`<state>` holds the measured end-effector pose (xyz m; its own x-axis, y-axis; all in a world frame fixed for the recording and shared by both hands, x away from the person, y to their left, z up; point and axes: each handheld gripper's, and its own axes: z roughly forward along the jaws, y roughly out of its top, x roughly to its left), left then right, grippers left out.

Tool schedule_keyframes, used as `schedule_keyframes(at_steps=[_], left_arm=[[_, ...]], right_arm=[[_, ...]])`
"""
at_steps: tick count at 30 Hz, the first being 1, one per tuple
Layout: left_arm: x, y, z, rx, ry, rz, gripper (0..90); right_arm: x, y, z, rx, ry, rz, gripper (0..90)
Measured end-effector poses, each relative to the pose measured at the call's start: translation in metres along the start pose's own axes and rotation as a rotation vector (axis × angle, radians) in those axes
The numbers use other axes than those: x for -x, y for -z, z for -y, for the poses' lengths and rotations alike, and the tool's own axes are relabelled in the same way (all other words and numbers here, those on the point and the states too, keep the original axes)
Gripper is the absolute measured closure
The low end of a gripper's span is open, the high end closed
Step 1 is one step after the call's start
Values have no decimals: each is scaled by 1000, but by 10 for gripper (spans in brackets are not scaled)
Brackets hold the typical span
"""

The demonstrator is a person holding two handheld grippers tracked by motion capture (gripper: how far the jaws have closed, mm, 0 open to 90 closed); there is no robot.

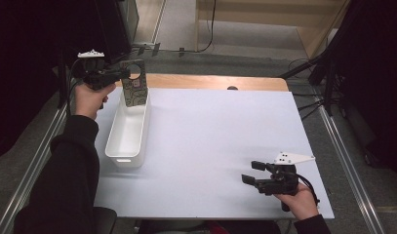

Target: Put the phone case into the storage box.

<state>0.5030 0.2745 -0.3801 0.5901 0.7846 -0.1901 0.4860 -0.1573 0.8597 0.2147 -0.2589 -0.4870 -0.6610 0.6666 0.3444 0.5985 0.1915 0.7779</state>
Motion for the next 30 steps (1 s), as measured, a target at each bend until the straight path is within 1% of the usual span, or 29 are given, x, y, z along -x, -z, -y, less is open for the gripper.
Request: schedule_keyframes(at_steps=[5, 10, 11, 13, 16, 20, 25, 26, 28, 29, 30], left_arm=[[-1, -6, 4, -11, 8, -2, 737], [-3, -11, 10, -18, 9, -17, 736], [-3, -11, 11, -18, 11, -19, 736], [-6, -14, 12, -21, 29, -13, 735], [-7, -15, 13, -18, 28, -17, 733], [-9, -17, 14, -9, 11, -27, 730], [-10, -20, 17, -19, 9, -35, 728], [-11, -20, 18, -17, 12, -36, 727], [-13, -20, 20, -8, 36, -32, 725], [-14, -21, 21, -11, 46, -28, 725], [-15, -22, 22, -19, 43, -29, 725]], right_arm=[[0, 0, 0, 1, 0, 1, 264], [0, 0, 0, -2, -1, 1, 264], [0, 0, 0, -2, -2, 1, 264], [1, 0, 0, -1, -1, 0, 264], [1, -1, 0, -3, -3, -4, 265], [1, -3, -1, -6, -1, -5, 264], [1, -3, -1, -8, 0, -5, 265], [1, -2, -1, -7, -2, -7, 264], [0, -2, -1, -11, -2, -6, 264], [0, -2, 0, -11, -1, -7, 264], [0, -2, 0, -10, -1, -7, 265]])
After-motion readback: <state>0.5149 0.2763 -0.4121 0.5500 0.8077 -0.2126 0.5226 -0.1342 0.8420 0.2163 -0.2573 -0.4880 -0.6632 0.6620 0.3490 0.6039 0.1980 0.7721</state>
